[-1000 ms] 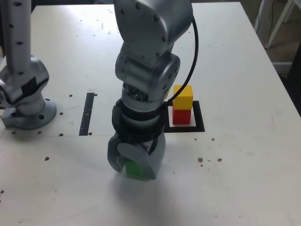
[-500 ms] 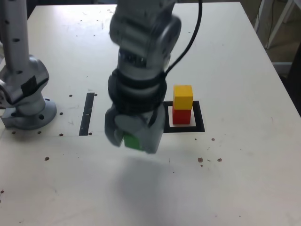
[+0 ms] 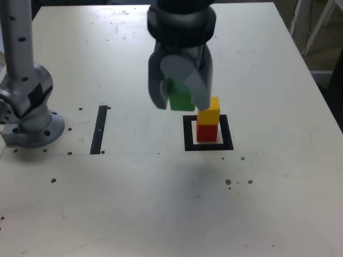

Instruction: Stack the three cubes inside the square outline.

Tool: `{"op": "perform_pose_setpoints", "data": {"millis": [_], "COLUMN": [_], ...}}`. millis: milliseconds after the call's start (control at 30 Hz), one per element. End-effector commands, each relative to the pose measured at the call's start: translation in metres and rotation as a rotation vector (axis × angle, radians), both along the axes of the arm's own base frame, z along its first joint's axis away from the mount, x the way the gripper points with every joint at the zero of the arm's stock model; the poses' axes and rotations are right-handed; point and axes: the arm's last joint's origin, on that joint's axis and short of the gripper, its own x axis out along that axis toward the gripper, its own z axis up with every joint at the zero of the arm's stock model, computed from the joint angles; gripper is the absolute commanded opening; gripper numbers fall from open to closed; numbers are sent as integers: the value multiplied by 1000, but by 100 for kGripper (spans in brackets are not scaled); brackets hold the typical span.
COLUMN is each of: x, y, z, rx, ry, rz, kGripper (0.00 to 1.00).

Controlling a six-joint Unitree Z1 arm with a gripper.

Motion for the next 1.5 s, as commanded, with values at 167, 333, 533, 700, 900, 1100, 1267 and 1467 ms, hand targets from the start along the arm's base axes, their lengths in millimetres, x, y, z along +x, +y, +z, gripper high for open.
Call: {"op": "perform_pose_setpoints", "data": {"millis": [167,333,533,700,900,1100,1267,1467], "x": [20,31,43,50,58,59,60,61], "y": [22,35,47,56,61,61,62,64], "z": [5,0,-11,-21,-33,-37,-41,-46], "rx": [-10,-13,-23,-25,-43,-39,-37,-36], "ry": [-25,-14,10,36,67,78,89,94], "rz": [73,119,162,182,190,192,194,199], "kGripper": [26,26,26,26,26,26,30,34]}}
